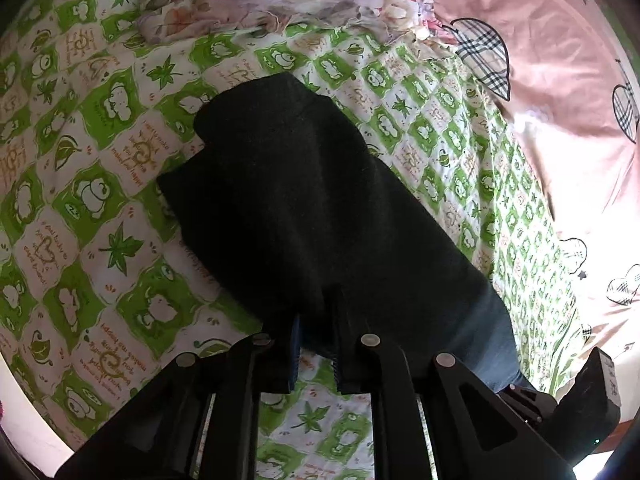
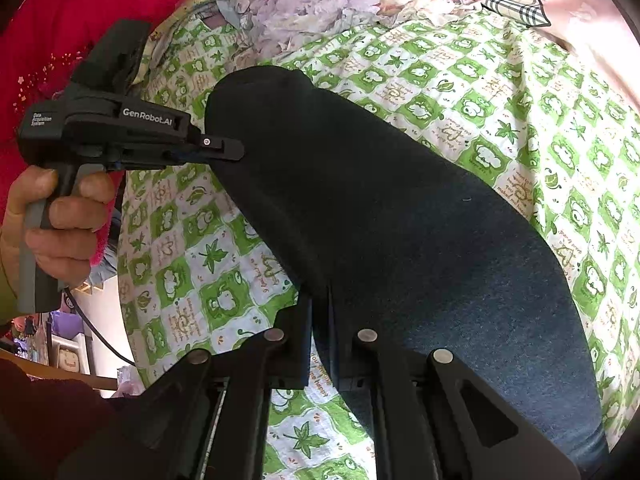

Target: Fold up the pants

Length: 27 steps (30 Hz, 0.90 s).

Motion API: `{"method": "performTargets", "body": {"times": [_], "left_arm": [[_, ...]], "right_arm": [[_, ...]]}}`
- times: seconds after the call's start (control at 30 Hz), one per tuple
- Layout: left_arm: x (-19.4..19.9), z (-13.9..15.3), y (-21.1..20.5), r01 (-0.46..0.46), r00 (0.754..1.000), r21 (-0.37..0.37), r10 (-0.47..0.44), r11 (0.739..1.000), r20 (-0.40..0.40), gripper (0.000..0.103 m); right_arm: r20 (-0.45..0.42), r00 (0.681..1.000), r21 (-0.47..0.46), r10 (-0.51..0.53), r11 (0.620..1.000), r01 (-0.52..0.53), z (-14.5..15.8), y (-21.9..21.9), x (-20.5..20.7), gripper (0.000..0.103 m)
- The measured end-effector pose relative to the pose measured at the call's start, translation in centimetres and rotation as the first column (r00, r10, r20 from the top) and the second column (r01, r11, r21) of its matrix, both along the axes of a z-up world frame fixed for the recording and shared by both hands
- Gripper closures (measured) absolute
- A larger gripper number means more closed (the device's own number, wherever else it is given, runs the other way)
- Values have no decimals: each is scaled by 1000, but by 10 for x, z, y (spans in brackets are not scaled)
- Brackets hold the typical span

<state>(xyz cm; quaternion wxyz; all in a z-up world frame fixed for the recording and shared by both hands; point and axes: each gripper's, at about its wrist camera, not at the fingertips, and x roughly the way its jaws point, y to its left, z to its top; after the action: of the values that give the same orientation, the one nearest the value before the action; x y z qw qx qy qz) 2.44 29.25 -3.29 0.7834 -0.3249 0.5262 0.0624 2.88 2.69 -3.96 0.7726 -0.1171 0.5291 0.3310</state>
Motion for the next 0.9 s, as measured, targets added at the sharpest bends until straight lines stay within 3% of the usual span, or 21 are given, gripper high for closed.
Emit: {"method": "performTargets", "body": {"times": [0.27,0.33,0.4,0.47,0.53,0.7,0.9], "left_arm": [[-4,-10,2,22,998,9,-22,1000,-61,79],[-8,-9,6,12,997,-3,-13,1000,-70,70],[-13,-6,15,-25,996,-4,25,1000,-88,48],[-18,-3,24,-59,994,-25,57,998,-89,43],[-22,-1,36,-99,990,-51,93,994,-108,29],[-19,-1,55,-168,979,-82,156,982,-130,26],[9,-13,60,-155,971,-77,137,985,-198,25]], "right_arm": [[-47,999,-1,-11,1000,11,-4,0,3,89],[-54,998,6,-22,1000,22,-1,-1,3,83],[-63,997,39,-37,998,39,5,-5,4,70],[-51,997,76,-55,995,59,14,-10,5,63],[-46,995,108,-85,990,90,23,-18,10,62],[-44,979,133,-199,970,203,34,-41,38,62],[-73,928,166,-365,913,372,39,-82,92,62]]}}
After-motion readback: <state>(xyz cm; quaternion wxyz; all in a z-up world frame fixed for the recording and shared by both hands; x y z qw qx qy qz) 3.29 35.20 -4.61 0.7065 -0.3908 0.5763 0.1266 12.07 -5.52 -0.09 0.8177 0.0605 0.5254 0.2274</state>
